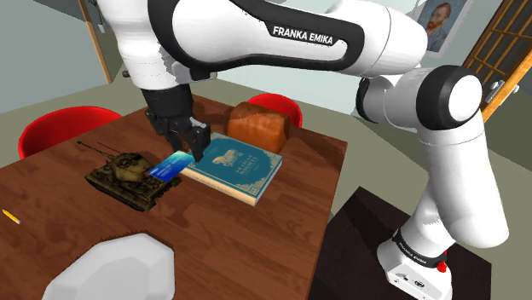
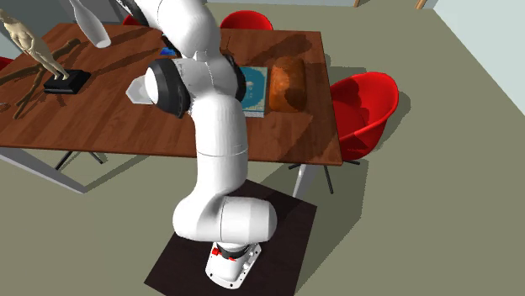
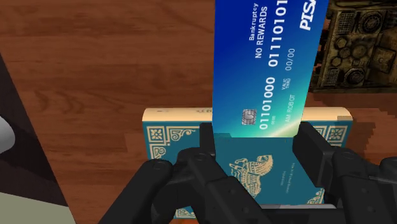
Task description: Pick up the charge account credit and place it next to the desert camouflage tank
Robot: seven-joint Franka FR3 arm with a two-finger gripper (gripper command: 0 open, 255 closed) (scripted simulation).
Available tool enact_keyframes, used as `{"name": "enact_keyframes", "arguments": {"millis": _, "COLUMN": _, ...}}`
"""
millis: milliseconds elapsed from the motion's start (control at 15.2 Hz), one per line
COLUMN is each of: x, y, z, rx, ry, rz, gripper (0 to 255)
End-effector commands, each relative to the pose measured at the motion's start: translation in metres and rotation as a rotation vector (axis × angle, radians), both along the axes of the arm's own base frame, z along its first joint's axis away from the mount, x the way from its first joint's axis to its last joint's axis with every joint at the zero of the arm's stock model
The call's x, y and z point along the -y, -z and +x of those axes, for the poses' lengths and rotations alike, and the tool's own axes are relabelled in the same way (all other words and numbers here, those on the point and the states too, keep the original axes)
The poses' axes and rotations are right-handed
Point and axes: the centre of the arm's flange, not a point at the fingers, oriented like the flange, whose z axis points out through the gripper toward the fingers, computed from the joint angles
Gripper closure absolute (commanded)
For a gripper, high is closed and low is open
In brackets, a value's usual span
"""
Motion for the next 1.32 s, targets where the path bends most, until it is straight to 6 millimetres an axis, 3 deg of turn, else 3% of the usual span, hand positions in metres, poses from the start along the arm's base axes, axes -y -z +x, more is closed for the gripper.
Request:
{"name": "enact_keyframes", "arguments": {"millis": 0, "x": -0.027, "y": 0.001, "z": -0.001, "rx": -0.001, "ry": 0.004, "rz": -0.004, "gripper": 255}}
{"name": "enact_keyframes", "arguments": {"millis": 66, "x": -0.034, "y": 0.001, "z": 0.000, "rx": -0.001, "ry": 0.004, "rz": -0.004, "gripper": 255}}
{"name": "enact_keyframes", "arguments": {"millis": 1254, "x": -0.034, "y": 0.096, "z": 0.000, "rx": -0.001, "ry": 0.004, "rz": -0.004, "gripper": 255}}
